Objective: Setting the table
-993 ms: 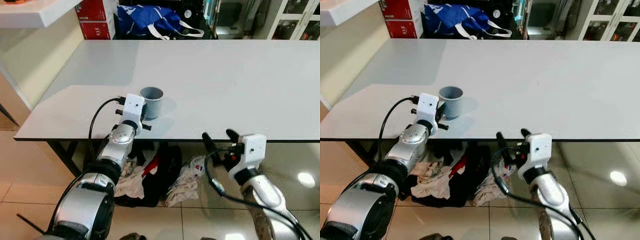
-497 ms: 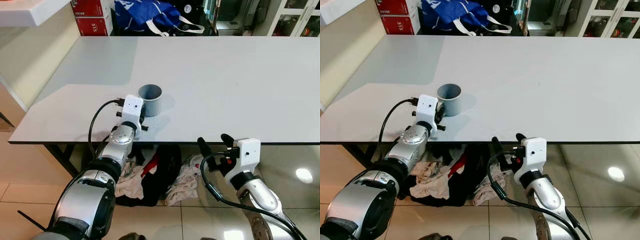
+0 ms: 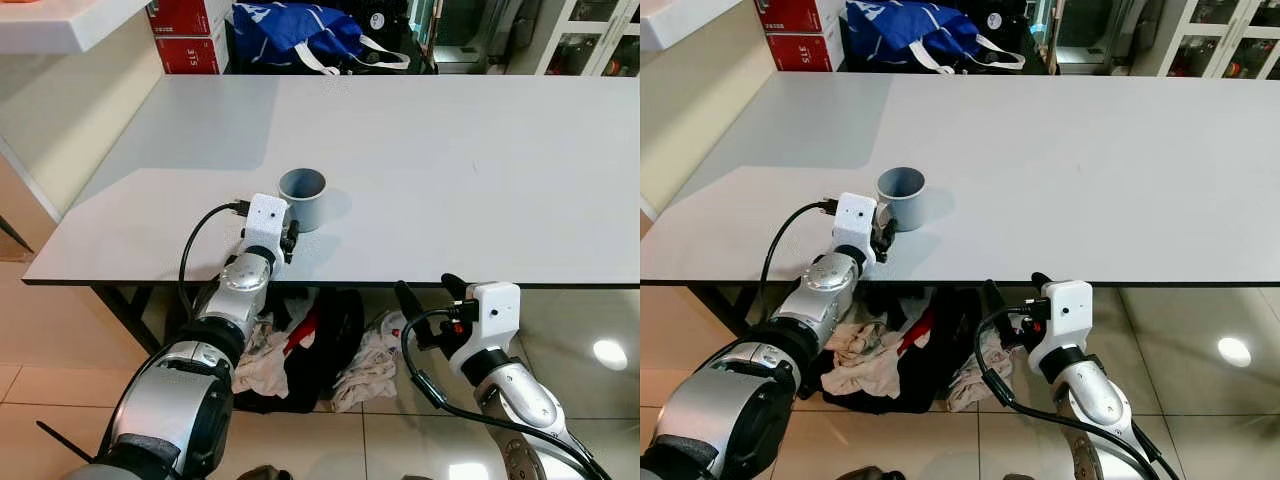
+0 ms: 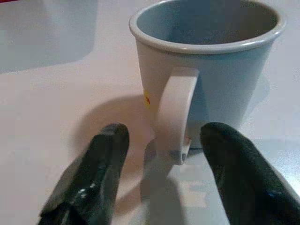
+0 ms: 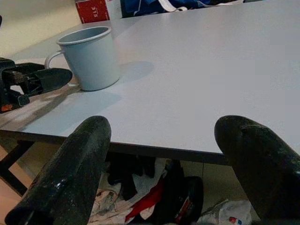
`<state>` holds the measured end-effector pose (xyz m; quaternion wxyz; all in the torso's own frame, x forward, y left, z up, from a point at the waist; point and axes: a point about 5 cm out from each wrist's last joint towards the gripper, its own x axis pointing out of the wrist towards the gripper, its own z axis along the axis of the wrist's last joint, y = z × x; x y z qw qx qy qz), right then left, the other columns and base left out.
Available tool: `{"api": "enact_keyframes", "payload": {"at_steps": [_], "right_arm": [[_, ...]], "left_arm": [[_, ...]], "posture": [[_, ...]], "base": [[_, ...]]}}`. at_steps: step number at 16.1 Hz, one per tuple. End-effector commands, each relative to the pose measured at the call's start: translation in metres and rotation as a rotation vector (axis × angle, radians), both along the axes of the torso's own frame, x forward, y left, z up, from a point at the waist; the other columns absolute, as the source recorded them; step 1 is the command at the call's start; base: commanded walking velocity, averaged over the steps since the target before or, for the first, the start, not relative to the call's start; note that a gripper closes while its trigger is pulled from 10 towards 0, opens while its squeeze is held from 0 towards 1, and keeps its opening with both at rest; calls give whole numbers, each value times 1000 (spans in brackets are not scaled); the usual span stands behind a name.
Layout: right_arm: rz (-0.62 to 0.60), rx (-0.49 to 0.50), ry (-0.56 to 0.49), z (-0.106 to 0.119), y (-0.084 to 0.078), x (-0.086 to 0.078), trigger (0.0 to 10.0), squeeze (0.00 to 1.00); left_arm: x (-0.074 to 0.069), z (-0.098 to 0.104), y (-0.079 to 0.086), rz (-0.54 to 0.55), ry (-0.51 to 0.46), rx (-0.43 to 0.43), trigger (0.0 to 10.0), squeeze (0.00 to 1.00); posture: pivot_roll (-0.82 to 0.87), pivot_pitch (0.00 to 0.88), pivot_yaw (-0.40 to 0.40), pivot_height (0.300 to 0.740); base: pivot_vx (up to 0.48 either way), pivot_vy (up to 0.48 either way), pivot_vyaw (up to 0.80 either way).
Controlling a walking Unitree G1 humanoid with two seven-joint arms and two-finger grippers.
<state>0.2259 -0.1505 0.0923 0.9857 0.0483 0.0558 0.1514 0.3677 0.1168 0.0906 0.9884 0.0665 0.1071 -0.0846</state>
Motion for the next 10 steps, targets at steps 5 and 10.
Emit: {"api": "enact_keyframes", "payload": {"at_steps": [5, 10], "right_arm": [[10, -5, -1, 2, 2, -1, 10000, 0], [9, -5, 7, 0, 3, -1, 10000, 0]], "left_arm": [[5, 8, 2, 16, -20, -20, 10000, 1000], [5, 9, 1, 8, -28, -19, 10000, 1000]], "posture": [[-174, 0, 50, 740], [-172, 0, 52, 740]], "base": [[0, 0, 0], [0, 0, 0]]}}
